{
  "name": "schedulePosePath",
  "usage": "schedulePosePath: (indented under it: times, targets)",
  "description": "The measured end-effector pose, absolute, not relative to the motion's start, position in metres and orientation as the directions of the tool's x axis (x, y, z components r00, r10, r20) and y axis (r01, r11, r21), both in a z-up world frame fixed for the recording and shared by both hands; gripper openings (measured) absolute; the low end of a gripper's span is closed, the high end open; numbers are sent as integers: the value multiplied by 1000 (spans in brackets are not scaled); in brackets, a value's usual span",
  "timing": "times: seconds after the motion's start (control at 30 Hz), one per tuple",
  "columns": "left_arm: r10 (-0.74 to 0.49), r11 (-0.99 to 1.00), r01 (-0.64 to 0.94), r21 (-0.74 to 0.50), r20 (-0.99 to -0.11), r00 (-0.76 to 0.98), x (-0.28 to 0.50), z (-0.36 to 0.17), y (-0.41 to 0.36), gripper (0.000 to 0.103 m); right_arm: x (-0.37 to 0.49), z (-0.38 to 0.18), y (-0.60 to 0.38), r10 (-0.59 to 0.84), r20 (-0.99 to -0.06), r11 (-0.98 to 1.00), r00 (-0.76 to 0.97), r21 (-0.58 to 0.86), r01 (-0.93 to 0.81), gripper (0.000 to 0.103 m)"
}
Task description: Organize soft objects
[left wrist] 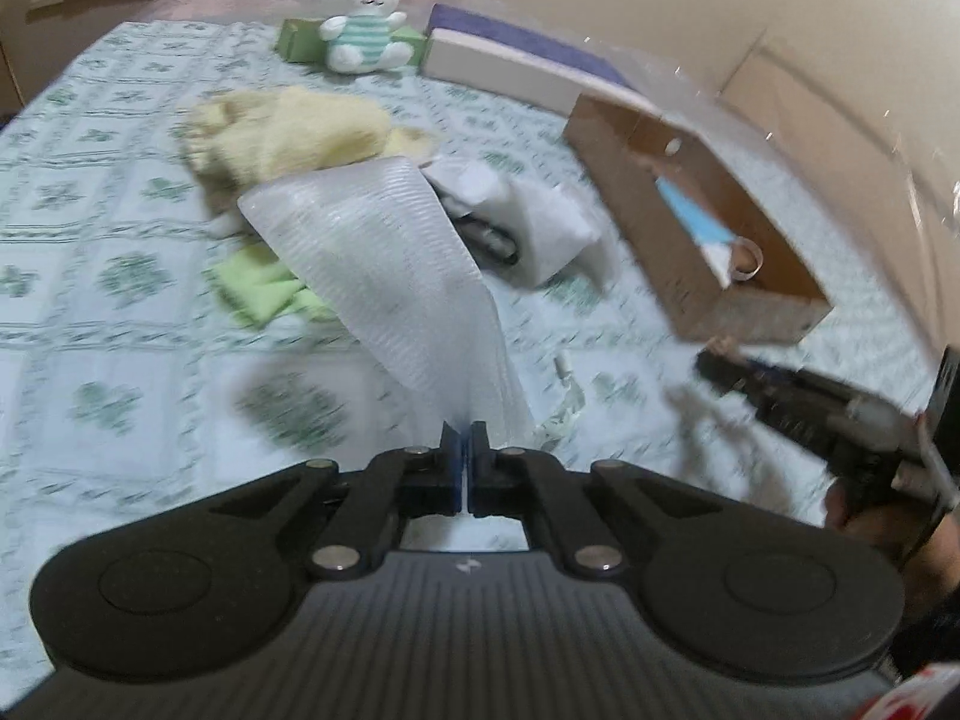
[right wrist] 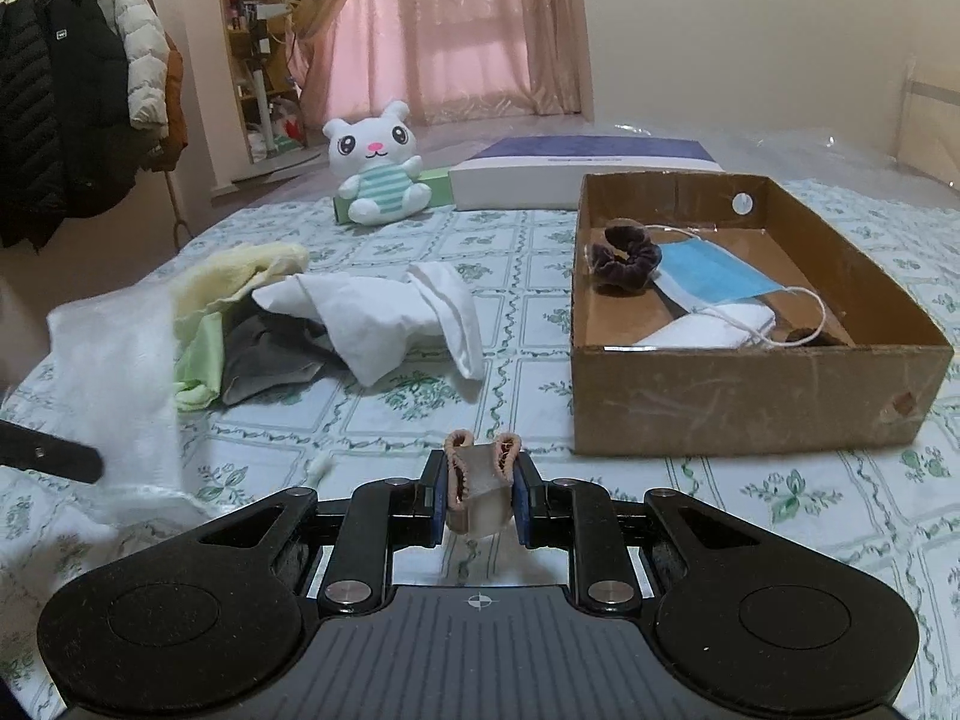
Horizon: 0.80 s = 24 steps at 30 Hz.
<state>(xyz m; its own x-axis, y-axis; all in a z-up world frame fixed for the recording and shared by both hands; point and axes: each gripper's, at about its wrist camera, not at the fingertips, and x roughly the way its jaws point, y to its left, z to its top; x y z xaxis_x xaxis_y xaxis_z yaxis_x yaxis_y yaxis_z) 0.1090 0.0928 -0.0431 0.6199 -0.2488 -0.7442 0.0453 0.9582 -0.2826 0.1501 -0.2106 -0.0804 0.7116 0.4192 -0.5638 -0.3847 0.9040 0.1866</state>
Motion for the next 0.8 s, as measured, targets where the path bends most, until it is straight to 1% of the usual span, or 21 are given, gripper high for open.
schedulePosePath:
  times: [0.1, 0.23, 0.3, 0.37, 0.4, 0.43, 0.47, 0.5, 0.53, 0.6, 0.7, 0.77, 0.8]
  targets:
    - [-253, 958, 41, -285, -761, 597, 108, -47, 101, 4, 146, -80, -211, 420, -563, 904, 712, 195, -380, 22]
    - [-255, 949, -5, -316, -775, 579, 121, -66, 101, 20, 145, -79, -212, 419, -563, 905, 712, 195, -378, 22]
    - [-257, 941, -35, -336, -779, 572, 127, -76, 100, 26, 145, -78, -215, 415, -562, 907, 715, 193, -374, 22]
    - [-272, 924, -70, -375, -777, 568, 130, -84, 101, 29, 145, -78, -217, 408, -563, 910, 719, 191, -367, 22]
    - [-282, 915, -81, -396, -769, 574, 130, -84, 102, 33, 145, -78, -218, 405, -563, 912, 720, 191, -363, 22]
    - [-296, 904, -86, -418, -760, 579, 131, -84, 103, 40, 144, -78, -219, 402, -564, 913, 721, 192, -360, 22]
    - [-311, 893, -93, -441, -752, 582, 132, -83, 105, 44, 144, -78, -219, 401, -565, 914, 721, 193, -357, 22]
    - [-324, 878, -107, -466, -743, 585, 132, -83, 107, 52, 145, -78, -220, 399, -566, 915, 721, 195, -354, 22]
    - [-329, 868, -120, -482, -739, 587, 133, -84, 109, 57, 145, -79, -220, 399, -567, 915, 721, 198, -351, 22]
    - [-340, 852, -142, -504, -738, 583, 135, -85, 111, 61, 146, -79, -220, 402, -567, 914, 718, 202, -352, 22]
    - [-346, 835, -163, -525, -733, 586, 140, -85, 111, 65, 146, -79, -220, 405, -568, 913, 717, 203, -355, 22]
    - [-350, 825, -175, -537, -729, 588, 145, -86, 111, 64, 147, -80, -220, 403, -569, 914, 717, 202, -353, 22]
    - [-347, 823, -178, -539, -726, 594, 146, -86, 111, 60, 147, -80, -221, 402, -569, 914, 717, 202, -352, 22]
